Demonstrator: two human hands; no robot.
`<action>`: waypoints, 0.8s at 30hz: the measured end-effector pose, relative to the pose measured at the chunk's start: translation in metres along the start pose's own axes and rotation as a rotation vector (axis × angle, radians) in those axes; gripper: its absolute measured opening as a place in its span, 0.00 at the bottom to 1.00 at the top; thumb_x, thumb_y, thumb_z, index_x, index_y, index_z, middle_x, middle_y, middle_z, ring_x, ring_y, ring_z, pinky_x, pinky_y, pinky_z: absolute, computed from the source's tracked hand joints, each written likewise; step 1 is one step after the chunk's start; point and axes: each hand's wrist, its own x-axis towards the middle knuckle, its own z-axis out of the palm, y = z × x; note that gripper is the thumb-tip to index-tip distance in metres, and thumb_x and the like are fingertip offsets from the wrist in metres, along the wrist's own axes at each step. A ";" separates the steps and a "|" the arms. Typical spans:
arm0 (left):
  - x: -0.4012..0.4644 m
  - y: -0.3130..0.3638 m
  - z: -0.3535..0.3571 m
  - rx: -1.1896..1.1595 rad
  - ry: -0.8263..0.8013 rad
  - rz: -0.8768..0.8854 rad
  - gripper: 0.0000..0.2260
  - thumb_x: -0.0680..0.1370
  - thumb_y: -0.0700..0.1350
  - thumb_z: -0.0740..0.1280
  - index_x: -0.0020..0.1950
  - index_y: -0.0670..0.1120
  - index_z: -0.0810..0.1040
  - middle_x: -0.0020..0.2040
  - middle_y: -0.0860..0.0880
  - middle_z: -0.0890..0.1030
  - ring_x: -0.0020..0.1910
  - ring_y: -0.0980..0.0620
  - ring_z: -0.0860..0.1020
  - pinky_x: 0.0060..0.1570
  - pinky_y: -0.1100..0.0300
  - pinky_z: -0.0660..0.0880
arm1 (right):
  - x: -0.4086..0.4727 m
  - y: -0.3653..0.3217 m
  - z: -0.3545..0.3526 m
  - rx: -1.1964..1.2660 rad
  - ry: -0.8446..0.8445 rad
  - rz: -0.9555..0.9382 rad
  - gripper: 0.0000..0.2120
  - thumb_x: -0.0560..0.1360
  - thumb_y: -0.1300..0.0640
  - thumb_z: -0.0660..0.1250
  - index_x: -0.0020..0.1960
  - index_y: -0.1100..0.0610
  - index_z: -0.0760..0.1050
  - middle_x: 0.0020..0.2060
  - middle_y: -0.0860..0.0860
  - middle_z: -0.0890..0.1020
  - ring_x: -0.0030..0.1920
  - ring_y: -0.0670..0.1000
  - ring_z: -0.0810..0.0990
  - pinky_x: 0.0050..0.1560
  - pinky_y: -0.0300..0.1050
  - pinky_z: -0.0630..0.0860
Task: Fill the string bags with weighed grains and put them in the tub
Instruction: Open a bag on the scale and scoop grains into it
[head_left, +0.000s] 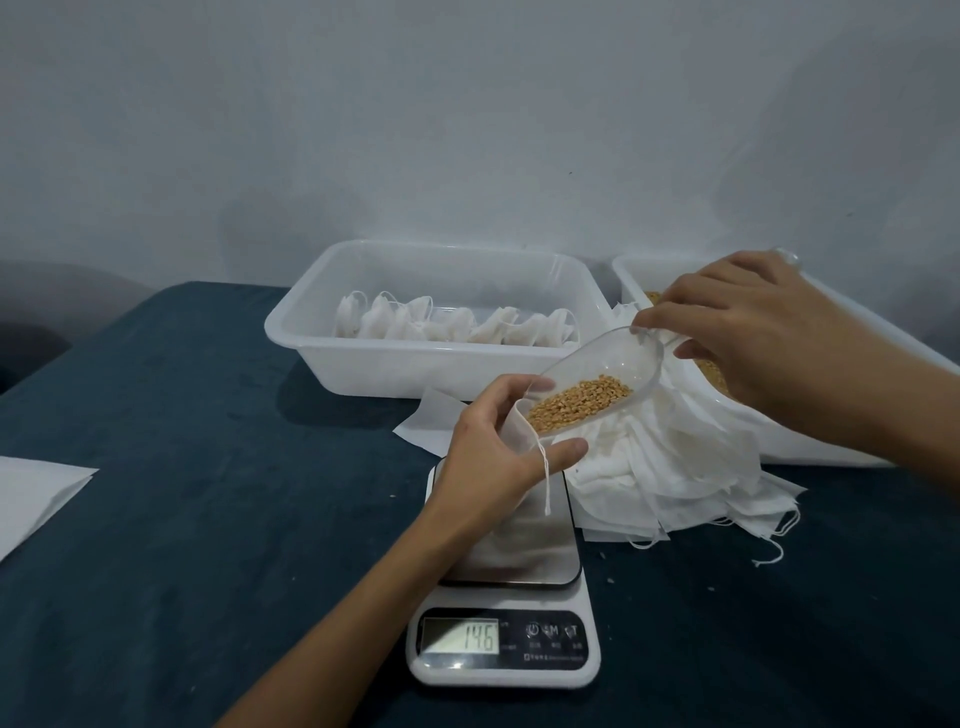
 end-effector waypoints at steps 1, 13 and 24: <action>0.000 0.000 0.000 0.001 0.001 0.002 0.25 0.64 0.57 0.80 0.59 0.64 0.79 0.61 0.58 0.83 0.63 0.55 0.81 0.66 0.45 0.77 | 0.000 0.000 0.000 0.001 0.000 0.000 0.20 0.70 0.68 0.76 0.60 0.55 0.82 0.49 0.52 0.83 0.52 0.60 0.81 0.61 0.58 0.70; 0.001 -0.003 0.000 0.000 0.011 0.012 0.25 0.64 0.57 0.80 0.60 0.64 0.79 0.61 0.58 0.83 0.62 0.56 0.82 0.65 0.45 0.78 | 0.000 0.000 0.002 -0.008 0.005 -0.004 0.21 0.70 0.68 0.75 0.61 0.55 0.81 0.49 0.52 0.83 0.52 0.60 0.81 0.61 0.57 0.68; 0.001 -0.005 0.000 -0.003 0.005 0.012 0.26 0.64 0.57 0.81 0.60 0.64 0.79 0.62 0.60 0.81 0.61 0.59 0.82 0.64 0.50 0.78 | 0.001 0.002 0.004 -0.019 0.022 -0.020 0.21 0.69 0.68 0.76 0.60 0.55 0.81 0.49 0.51 0.83 0.52 0.60 0.81 0.61 0.57 0.68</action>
